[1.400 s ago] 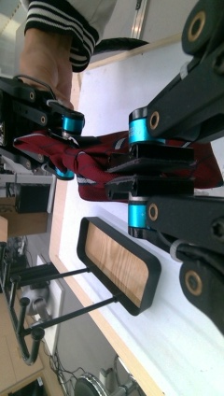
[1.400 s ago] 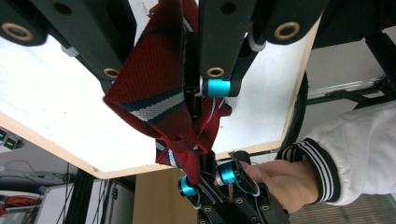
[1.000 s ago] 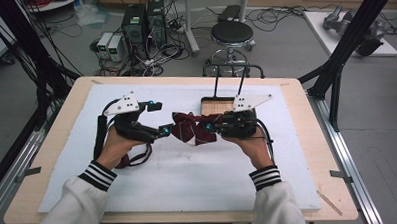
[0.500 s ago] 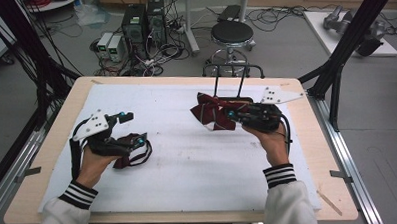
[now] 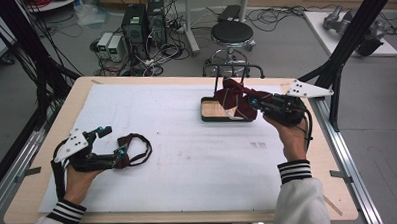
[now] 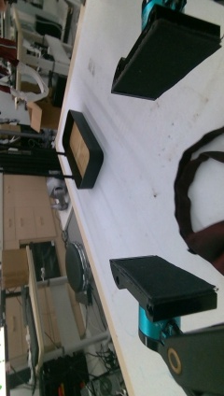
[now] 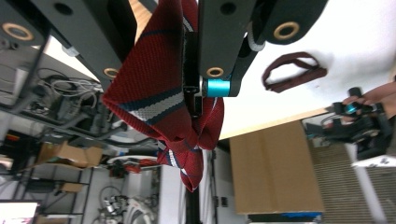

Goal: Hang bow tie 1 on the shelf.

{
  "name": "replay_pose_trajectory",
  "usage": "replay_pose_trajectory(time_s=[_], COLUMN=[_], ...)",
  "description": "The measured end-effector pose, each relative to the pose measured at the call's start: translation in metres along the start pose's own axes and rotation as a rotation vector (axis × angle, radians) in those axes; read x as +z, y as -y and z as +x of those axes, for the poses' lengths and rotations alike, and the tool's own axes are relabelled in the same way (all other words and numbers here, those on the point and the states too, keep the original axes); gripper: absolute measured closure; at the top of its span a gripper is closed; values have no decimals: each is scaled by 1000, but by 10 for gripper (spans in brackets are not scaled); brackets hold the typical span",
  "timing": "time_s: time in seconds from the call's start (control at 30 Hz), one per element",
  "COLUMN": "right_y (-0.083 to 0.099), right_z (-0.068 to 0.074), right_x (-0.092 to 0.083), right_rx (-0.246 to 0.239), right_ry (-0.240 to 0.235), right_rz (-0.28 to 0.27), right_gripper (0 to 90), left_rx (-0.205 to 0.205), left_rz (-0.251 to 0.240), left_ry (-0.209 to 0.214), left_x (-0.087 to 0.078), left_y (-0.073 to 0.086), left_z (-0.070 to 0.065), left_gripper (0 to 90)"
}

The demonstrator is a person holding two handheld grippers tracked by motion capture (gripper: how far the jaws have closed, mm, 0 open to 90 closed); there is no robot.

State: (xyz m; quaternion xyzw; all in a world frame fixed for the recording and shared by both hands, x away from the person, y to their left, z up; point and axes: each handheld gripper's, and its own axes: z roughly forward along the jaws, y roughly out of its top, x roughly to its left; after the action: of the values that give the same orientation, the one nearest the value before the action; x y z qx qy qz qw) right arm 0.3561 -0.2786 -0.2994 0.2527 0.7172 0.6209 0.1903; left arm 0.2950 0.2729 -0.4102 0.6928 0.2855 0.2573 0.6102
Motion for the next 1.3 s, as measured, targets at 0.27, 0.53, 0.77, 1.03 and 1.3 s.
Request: replay_pose_trajectory(time_s=[0.27, 0.53, 0.77, 1.03, 1.3], right_y=[-2, -6, -8, -17, -17], right_z=[-13, -27, -37, -53, -64], right_x=[-9, -14, -17, -13, -8], right_rx=[9, 13, 18, 20, 28], right_ry=[66, 151, 221, 272, 335], right_rz=[-17, -19, -17, -24, -32], right_gripper=[824, 824, 824, 823, 823], left_rx=[-26, -31, -23, -17, -19], left_rz=[-36, -53, -76, -76, -86], left_ry=[-33, -28, -27, -24, -27], left_x=[-14, -16, -16, -16, -19], left_y=[19, 27, 33, 35, 34], left_z=[5, 7, 7, 7, 8], left_gripper=[143, 143, 144, 144, 144])
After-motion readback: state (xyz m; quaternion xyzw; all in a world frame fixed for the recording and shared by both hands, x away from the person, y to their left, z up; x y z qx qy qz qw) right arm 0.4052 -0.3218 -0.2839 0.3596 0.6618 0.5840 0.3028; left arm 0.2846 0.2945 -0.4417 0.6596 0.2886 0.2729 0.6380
